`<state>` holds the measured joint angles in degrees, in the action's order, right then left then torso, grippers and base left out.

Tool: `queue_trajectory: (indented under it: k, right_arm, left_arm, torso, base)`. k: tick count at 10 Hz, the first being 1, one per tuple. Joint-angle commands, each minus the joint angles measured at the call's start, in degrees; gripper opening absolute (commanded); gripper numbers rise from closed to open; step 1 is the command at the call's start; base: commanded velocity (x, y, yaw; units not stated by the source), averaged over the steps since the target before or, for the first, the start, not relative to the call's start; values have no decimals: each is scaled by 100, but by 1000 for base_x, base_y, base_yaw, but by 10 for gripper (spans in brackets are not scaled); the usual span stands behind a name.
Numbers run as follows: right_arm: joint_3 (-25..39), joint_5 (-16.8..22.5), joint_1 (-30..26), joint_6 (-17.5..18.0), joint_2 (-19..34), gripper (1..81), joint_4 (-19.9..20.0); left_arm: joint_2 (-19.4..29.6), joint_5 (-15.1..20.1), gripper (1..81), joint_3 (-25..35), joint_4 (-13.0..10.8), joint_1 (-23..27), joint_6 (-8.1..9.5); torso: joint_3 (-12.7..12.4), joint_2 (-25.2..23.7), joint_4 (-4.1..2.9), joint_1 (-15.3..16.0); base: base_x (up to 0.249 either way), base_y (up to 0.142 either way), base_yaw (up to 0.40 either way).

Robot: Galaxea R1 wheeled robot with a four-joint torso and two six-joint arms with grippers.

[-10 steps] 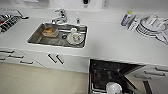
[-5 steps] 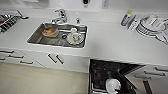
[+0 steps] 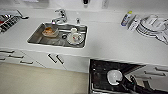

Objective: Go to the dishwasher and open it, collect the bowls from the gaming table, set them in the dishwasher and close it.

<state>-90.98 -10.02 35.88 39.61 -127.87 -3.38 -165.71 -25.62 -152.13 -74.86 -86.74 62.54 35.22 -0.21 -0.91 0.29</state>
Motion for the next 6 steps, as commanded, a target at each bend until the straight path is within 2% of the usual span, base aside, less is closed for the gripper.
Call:
queue_trajectory:
  k: [1,3,4,5,6]
  right_arm:
    - [380,185,-769,161,391,811,-14]
    - [442,440,-840,153,417,811,-111]
    - [459,925,-989,144,539,811,-215]
    - [616,1674,-1148,118,723,811,-356]
    - [818,2238,-1148,100,1047,811,-470]
  left_arm:
    - [37,251,811,-19,-143,-322,-40]
    - [-7,268,811,-19,-143,-322,-57]
    - [-50,294,811,-27,-108,-322,-40]
    - [-129,617,811,-54,-64,-261,-23]
    - [-243,1074,811,-81,-55,-182,4]
  torso:
    - [0,0,0,0]
    - [0,0,0,0]
    - [0,0,0,0]
    - [0,0,0,0]
    - [0,0,0,0]
  base:
    - [0,0,0]
    - [0,0,0]
    - [0,0,0]
    - [0,0,0]
    - [0,0,0]
